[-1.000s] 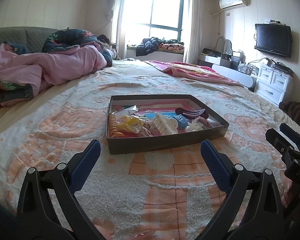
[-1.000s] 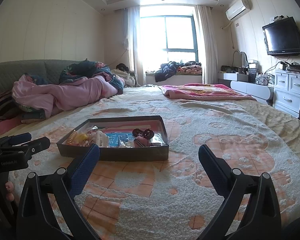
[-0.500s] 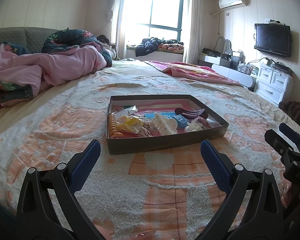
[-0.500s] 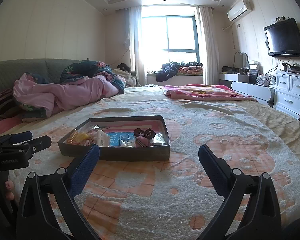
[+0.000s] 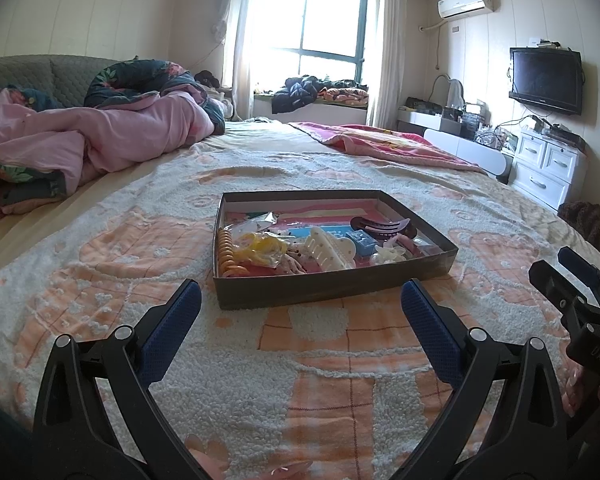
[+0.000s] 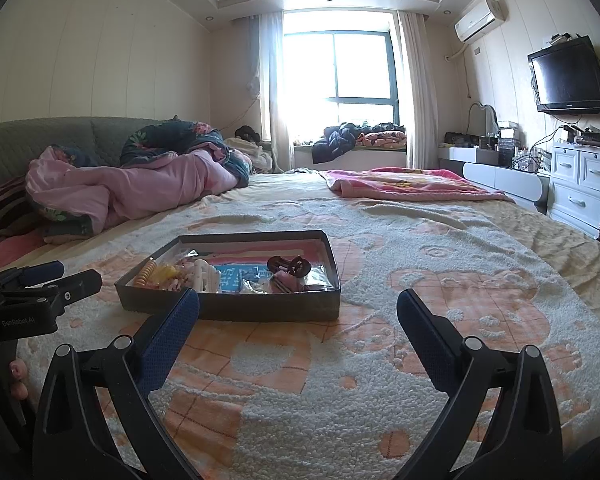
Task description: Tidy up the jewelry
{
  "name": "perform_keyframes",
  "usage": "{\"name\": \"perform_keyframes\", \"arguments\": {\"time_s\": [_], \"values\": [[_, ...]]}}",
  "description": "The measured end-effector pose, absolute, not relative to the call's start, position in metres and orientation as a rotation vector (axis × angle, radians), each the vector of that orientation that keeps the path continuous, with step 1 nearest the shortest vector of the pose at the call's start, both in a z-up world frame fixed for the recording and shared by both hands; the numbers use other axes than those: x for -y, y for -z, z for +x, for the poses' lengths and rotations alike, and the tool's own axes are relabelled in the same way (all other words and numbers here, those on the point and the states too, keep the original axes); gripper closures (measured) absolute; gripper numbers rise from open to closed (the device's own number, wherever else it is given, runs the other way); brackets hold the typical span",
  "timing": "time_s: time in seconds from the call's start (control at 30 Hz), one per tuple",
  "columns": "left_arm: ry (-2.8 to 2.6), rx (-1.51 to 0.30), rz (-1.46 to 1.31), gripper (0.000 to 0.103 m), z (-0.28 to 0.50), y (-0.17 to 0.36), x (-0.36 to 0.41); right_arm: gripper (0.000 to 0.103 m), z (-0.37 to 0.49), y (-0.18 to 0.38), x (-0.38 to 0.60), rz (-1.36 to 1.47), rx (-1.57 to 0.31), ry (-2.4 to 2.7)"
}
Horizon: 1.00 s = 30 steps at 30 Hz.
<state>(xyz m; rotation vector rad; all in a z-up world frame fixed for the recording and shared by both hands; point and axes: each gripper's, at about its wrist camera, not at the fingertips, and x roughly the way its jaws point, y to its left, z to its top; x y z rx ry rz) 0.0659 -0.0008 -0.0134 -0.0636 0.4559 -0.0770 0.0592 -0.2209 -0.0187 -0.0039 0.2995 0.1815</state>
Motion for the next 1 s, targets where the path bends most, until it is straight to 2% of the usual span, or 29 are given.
{"name": "perform_keyframes", "arguments": {"time_s": [1.0], "values": [[0.081,-0.459,-0.058,0.011,0.0655,0.0138,0.0014,0.007,0.0585,0.0191,0.2189,-0.005,-0.296,-0.181]]}}
